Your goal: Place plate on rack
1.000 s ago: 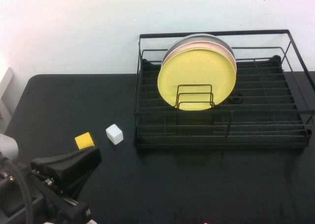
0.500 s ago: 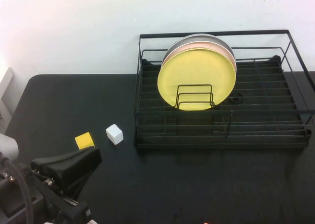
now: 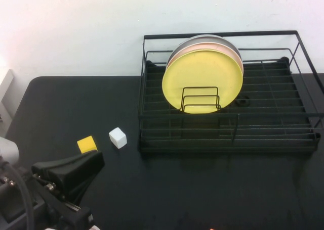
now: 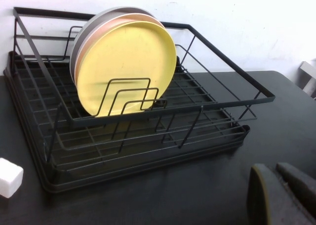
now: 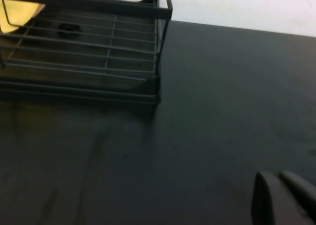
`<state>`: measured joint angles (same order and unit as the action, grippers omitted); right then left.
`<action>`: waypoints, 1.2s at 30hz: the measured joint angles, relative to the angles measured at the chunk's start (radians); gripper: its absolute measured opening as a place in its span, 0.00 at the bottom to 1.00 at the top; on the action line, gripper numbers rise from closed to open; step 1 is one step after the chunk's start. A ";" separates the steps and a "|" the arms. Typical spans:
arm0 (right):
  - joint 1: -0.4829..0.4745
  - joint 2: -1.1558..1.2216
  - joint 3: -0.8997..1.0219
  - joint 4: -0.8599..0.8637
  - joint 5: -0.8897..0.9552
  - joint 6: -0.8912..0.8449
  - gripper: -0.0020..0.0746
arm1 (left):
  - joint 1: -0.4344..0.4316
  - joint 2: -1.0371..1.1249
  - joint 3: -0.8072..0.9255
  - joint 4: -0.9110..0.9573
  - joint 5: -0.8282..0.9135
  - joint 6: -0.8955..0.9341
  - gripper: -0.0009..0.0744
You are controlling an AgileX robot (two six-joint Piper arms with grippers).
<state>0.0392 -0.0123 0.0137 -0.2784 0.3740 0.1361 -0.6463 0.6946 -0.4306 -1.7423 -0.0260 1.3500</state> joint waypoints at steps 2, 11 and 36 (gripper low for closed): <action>0.000 0.000 0.000 0.024 -0.008 -0.002 0.02 | 0.000 0.000 0.000 0.000 0.000 0.000 0.01; 0.000 0.000 0.002 0.080 -0.015 -0.002 0.02 | 0.000 0.000 0.000 0.000 0.000 0.000 0.01; 0.000 0.000 0.002 0.086 -0.015 -0.002 0.02 | 0.000 -0.088 0.121 0.000 -0.035 0.008 0.01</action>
<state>0.0392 -0.0123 0.0156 -0.1924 0.3591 0.1338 -0.6463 0.6069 -0.3099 -1.7423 -0.0614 1.3582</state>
